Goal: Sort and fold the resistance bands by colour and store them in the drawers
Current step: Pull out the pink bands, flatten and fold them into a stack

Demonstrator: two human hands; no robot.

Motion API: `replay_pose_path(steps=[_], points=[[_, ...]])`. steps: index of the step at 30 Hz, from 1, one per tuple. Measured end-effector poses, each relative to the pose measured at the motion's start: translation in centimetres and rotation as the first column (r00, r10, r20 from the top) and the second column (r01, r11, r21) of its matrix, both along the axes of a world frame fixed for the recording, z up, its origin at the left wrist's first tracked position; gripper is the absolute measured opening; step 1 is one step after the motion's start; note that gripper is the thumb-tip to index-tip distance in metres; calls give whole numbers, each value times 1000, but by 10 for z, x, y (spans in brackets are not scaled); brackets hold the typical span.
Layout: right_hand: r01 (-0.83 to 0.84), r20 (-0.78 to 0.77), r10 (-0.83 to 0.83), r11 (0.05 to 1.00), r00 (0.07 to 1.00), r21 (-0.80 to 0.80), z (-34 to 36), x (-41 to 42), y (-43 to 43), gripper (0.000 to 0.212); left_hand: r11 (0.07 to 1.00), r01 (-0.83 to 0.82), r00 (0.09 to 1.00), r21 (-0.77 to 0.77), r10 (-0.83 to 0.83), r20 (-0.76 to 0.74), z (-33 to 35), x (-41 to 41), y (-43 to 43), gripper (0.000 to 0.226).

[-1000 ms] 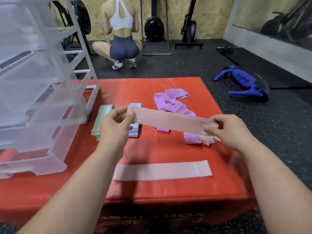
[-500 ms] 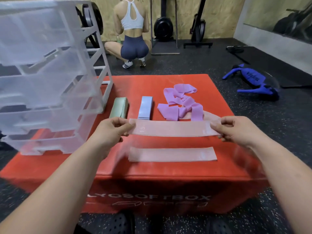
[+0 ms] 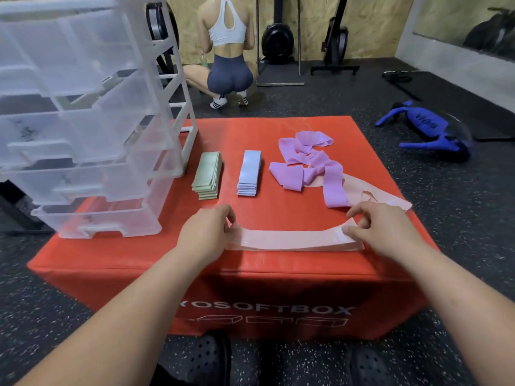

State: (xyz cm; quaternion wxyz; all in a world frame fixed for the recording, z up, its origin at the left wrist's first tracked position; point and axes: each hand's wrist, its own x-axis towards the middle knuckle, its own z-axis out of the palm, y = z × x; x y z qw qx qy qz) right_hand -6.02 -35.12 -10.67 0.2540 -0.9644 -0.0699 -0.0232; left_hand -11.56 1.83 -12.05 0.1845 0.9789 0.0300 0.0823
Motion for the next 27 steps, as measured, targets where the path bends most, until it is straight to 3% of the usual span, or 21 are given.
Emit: replay_pose_path(steps=[6,12,17,27], points=[[-37,-9,36,983,999,-178,-13,1,-4,25,978,106,993,180,-114,36,-5,6,0,26],[-91,31,94,992,995,-90,0,9,-12,35,981,196,981,9,-196,-10,6,8,15,41],[-303,-192,286,951,939,-66,3,6,-29,67,948,318,928,-25,-317,-197,10,2,27,71],[-302,-135,285,945,949,-126,-10,6,-27,55,935,353,922,-36,-355,-157,9,1,20,64]])
